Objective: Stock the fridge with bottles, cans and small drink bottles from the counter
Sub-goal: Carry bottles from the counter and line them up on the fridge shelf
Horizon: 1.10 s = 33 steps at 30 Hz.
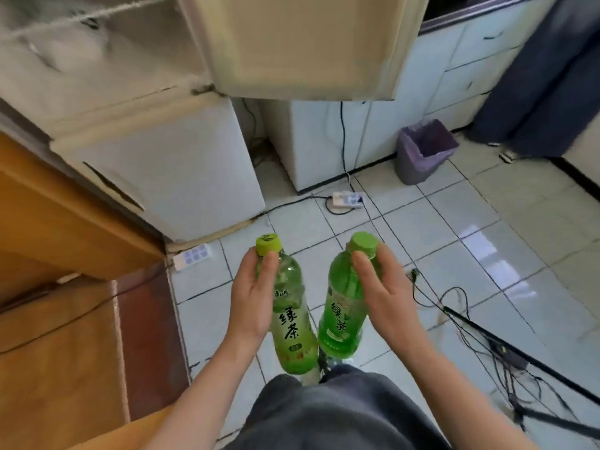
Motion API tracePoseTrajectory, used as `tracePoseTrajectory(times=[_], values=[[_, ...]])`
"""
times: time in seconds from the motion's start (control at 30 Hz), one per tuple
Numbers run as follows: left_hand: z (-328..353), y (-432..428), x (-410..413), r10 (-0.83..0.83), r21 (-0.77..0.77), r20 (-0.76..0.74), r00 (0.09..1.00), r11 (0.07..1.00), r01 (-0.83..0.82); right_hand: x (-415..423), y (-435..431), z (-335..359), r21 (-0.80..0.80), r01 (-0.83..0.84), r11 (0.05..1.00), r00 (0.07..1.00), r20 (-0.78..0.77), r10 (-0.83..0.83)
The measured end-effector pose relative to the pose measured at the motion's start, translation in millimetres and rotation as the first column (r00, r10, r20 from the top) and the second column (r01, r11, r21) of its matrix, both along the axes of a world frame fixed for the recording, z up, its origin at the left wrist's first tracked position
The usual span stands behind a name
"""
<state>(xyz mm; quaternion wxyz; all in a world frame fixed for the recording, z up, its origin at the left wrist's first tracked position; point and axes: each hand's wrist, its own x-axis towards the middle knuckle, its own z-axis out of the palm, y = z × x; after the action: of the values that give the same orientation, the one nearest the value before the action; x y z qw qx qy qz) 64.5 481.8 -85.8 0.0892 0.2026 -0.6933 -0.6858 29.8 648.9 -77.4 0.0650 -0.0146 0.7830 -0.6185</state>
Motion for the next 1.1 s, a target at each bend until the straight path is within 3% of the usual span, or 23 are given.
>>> tracePoseTrajectory(times=[0.2,0.47,0.8,1.0,1.1], values=[[5.9,-45.6,-27.0,0.229,-0.084,-0.047,0.972,0.969,-0.233,-78.9,-68.0,4.9,0.032,-0.312,0.95,0.95,-0.006,0.312],[-14.2,-126.8,-43.2,0.448,-0.053,-0.013,0.894,0.892,-0.448,-139.4,-161.3,-11.8,-0.028,-0.437,0.899,0.895,0.082,0.438],[-0.8,-308.4,-155.2,0.392,-0.021,-0.082,0.916,0.919,-0.395,-255.5,-332.8,14.0,0.048,-0.474,0.879,0.88,0.022,0.474],[45.8,-428.9,-246.5,0.183,-0.127,-0.208,0.961,0.969,-0.212,-319.9,-437.5,67.3,0.038,-0.413,0.91,0.896,-0.16,0.414],[71.8,-466.8,-290.7,0.149,-0.203,-0.282,0.948,0.956,-0.21,-348.0,-471.7,95.3,0.006,-0.406,0.914,0.879,-0.27,0.393]])
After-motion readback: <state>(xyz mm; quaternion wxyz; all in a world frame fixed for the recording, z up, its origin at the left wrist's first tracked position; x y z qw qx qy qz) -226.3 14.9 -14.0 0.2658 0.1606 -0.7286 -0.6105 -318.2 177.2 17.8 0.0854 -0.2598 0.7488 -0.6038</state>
